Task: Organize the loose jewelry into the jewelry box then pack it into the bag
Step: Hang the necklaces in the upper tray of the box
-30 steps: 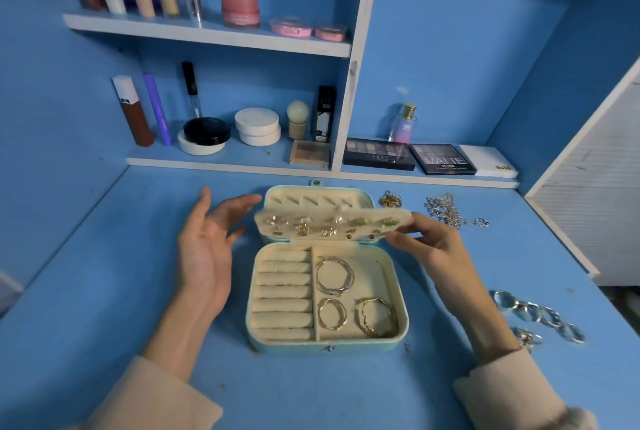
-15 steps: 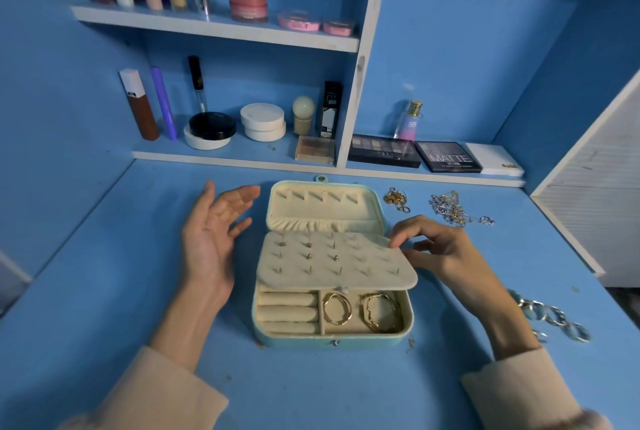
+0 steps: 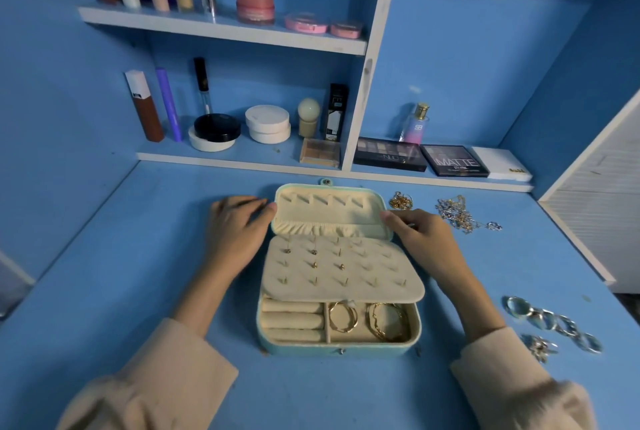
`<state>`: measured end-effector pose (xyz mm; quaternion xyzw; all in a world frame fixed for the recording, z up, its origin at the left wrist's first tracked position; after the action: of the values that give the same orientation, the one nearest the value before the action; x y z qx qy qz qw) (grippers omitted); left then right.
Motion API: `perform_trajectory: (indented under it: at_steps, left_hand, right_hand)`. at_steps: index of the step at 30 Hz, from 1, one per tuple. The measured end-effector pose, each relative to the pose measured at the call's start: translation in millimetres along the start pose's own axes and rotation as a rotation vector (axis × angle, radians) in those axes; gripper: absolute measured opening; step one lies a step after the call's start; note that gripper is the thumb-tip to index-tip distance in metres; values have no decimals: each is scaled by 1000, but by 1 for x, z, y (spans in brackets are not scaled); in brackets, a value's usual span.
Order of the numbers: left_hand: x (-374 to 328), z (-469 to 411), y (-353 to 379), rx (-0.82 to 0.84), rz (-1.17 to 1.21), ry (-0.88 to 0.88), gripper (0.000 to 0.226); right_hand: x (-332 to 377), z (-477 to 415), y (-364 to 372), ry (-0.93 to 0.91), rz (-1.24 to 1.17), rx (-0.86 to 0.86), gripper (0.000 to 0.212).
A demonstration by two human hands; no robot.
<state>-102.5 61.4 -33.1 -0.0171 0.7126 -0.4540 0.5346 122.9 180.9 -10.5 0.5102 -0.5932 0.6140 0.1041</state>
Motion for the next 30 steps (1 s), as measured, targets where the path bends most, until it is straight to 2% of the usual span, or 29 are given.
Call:
perform_trajectory:
  at_steps: [4, 10, 16, 19, 23, 27, 30]
  left_hand:
    - [0, 1, 2, 19, -78, 13, 34]
    - [-3, 2, 1, 23, 10, 28, 33]
    - [-5, 5, 0, 108, 256, 56, 30]
    - [-9, 9, 1, 173, 384, -2, 28]
    - [-9, 9, 2, 201, 506, -60, 35]
    - [-11, 7, 2, 236, 571, -115, 41]
    - [-11, 7, 2, 247, 599, -127, 43]
  right_hand:
    - [-5, 3, 2, -18, -2, -2, 20]
    - [-10, 2, 4, -24, -43, -74, 31]
    - [-14, 1, 5, -40, -118, -111, 30]
    - [-14, 2, 5, -45, -234, -144, 25]
    - [-15, 2, 0, -56, -308, -168, 14]
    - [-19, -6, -21, -48, -231, -248, 13]
    - [-21, -18, -46, -68, -30, -237, 14]
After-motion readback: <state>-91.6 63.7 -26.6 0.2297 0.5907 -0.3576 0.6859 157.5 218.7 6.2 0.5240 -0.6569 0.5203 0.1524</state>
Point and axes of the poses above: each hand's wrist, its own z-axis away from the middle knuckle, its own y-axis out of the palm, x = y × z, the point moved 2 cm from there along -z, towards the middle knuckle, and after that the axes turned 12 degrees about -y, right-handed, at the moved point
